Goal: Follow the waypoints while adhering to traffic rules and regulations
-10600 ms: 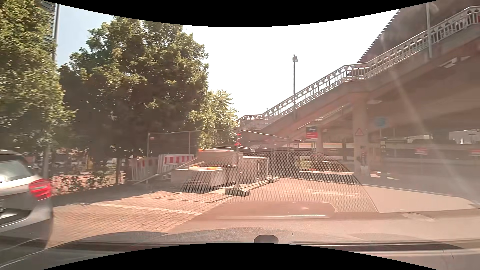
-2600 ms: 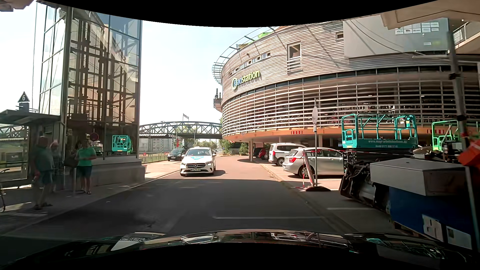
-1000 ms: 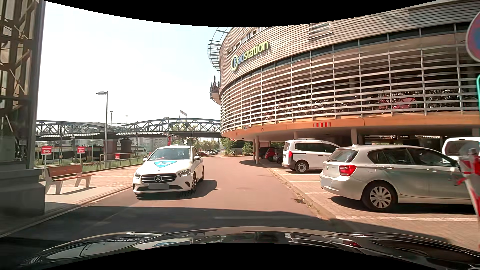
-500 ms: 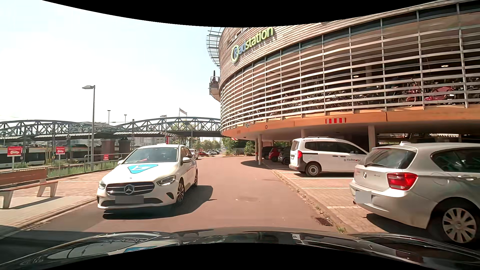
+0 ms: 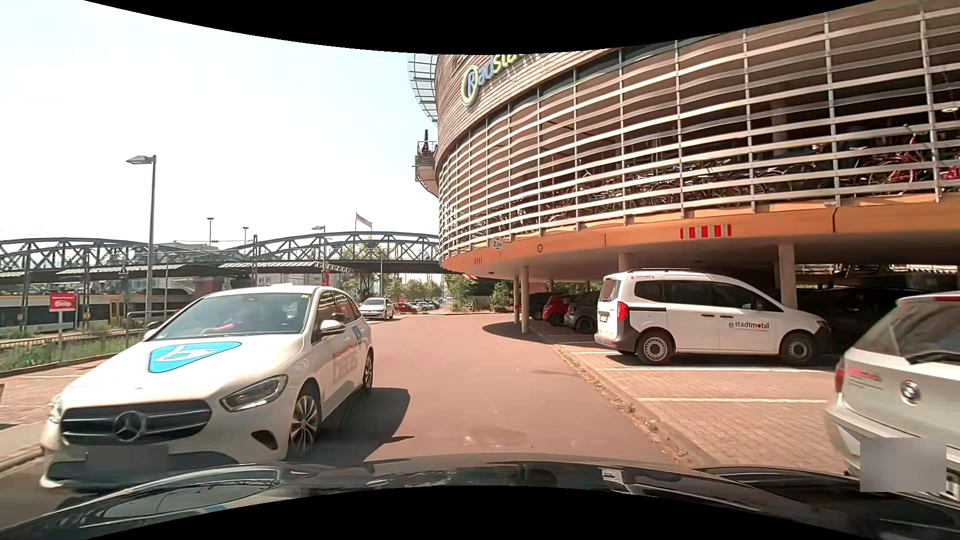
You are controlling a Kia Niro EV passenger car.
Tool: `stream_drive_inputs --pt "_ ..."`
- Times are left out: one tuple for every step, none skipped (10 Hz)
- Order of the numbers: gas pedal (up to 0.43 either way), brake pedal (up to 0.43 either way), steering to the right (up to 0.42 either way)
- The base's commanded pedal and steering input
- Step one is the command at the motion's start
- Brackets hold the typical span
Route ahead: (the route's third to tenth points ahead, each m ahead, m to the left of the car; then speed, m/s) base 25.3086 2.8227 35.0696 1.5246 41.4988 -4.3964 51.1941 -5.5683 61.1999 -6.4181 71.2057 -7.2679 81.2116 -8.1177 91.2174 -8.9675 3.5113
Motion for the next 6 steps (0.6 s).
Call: stream_drive_inputs --pt "0.02 0.0 -0.009" --pt "0.02 0.0 -0.009" --pt "0.02 0.0 -0.009" --pt "0.02 0.0 -0.009" --pt "0.02 0.0 -0.009" --pt "0.02 0.0 -0.009"
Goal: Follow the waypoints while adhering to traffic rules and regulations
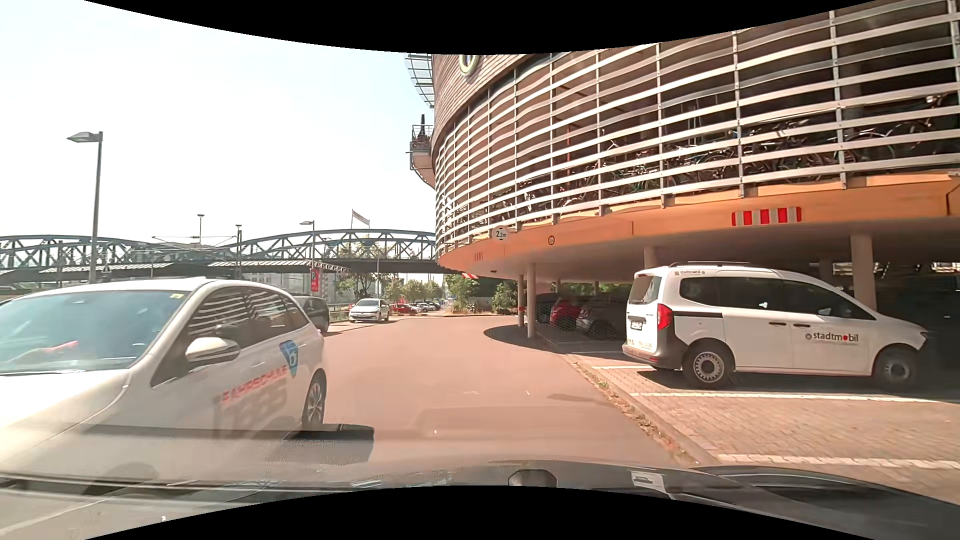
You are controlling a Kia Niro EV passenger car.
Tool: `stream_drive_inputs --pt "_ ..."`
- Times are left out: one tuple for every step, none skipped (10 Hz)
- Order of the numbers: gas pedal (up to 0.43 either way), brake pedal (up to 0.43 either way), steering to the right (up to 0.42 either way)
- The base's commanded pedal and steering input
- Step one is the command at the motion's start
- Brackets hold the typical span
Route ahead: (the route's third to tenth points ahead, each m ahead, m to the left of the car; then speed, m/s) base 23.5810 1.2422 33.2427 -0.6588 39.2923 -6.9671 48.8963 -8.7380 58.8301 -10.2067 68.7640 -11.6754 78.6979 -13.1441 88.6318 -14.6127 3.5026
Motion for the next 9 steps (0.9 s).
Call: stream_drive_inputs --pt "0.02 0.0 -0.009" --pt "0.02 0.0 -0.009" --pt "0.02 0.0 -0.01" --pt "0.02 0.0 -0.01" --pt "0.02 0.0 -0.011" --pt "0.02 0.0 -0.011" --pt "0.02 0.0 -0.011" --pt "0.02 0.0 -0.011" --pt "0.02 0.0 -0.012"
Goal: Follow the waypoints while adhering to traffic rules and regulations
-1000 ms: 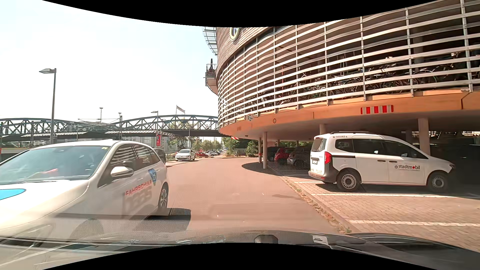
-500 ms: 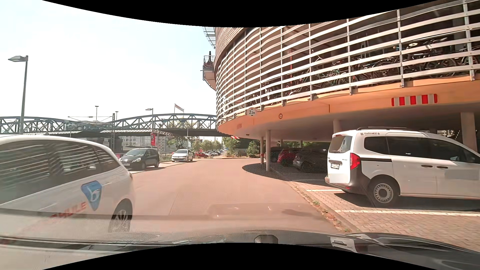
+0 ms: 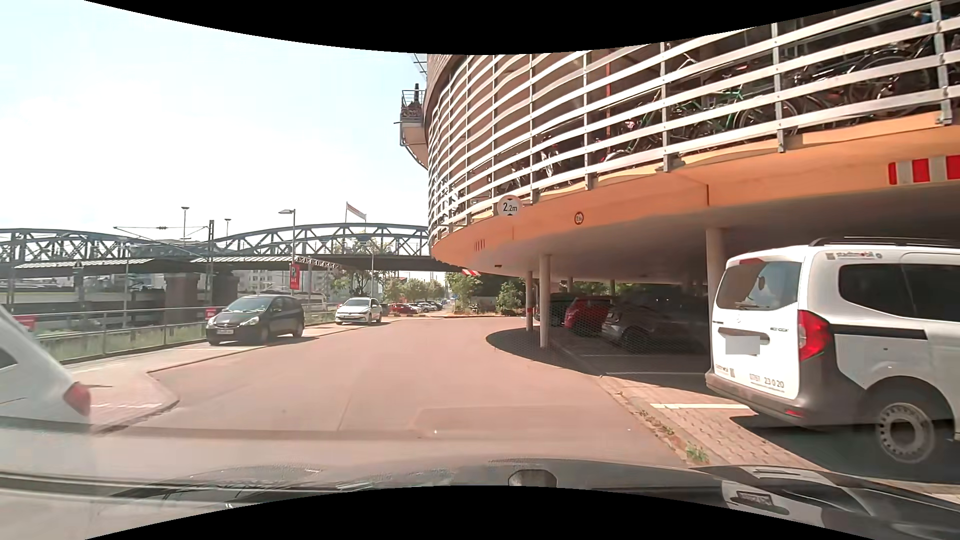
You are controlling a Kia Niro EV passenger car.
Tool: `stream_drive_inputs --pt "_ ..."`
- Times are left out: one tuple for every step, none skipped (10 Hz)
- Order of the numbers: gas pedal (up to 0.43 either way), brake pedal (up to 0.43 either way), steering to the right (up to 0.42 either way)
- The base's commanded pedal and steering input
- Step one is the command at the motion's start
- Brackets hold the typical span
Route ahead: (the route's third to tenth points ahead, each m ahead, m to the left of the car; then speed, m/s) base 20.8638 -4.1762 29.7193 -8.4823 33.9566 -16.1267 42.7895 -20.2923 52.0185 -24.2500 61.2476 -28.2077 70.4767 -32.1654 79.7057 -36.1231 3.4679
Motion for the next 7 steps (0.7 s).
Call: stream_drive_inputs --pt "0.02 0.0 -0.014" --pt "0.028 0.0 -0.016" --pt "0.028 0.0 -0.017" --pt "0.028 0.0 -0.018" --pt "0.028 0.0 -0.018" --pt "0.028 0.0 -0.018" --pt "0.028 0.0 -0.019"
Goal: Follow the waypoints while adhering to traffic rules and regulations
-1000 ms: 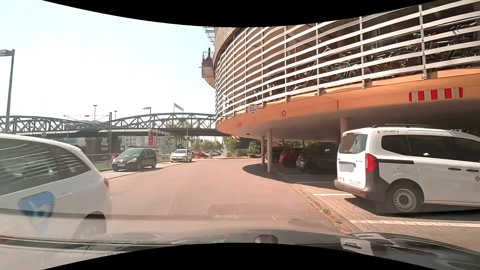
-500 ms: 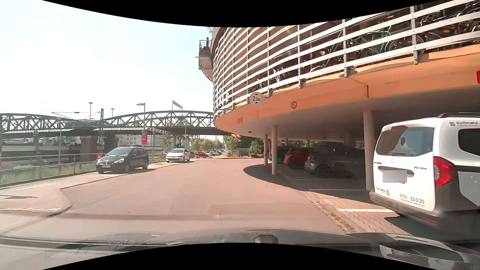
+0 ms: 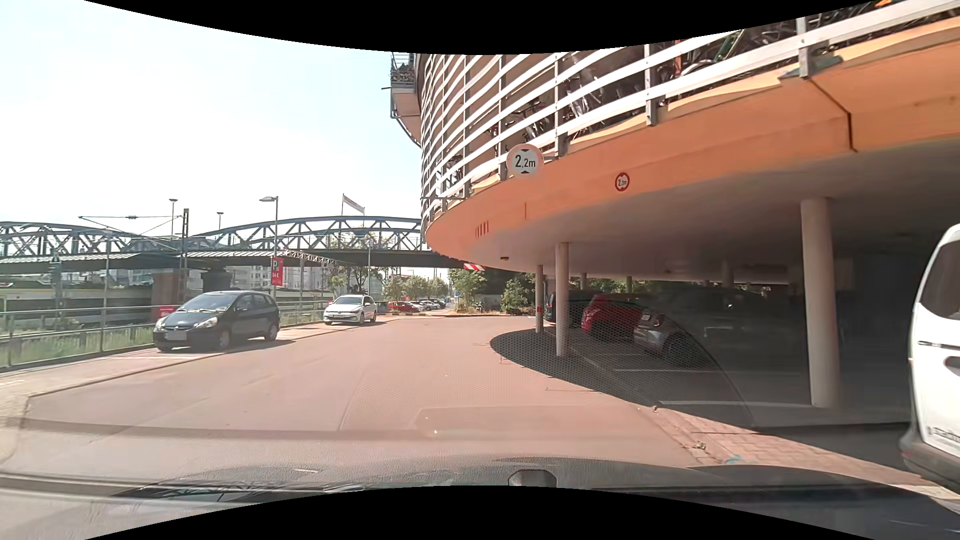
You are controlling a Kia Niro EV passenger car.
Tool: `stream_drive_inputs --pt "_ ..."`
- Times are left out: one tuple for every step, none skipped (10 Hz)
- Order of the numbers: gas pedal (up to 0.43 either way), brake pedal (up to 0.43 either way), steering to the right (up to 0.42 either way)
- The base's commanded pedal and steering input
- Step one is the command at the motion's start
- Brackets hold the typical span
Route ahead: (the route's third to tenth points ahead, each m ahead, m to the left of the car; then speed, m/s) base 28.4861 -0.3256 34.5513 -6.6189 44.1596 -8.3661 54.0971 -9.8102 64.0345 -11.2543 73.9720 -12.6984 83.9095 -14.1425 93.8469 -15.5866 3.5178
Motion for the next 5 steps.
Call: stream_drive_inputs --pt "0.028 0.0 -0.018" --pt "0.028 0.0 -0.019" --pt "0.028 0.0 -0.019" --pt "0.039 0.0 -0.019" --pt "0.039 0.0 -0.02"
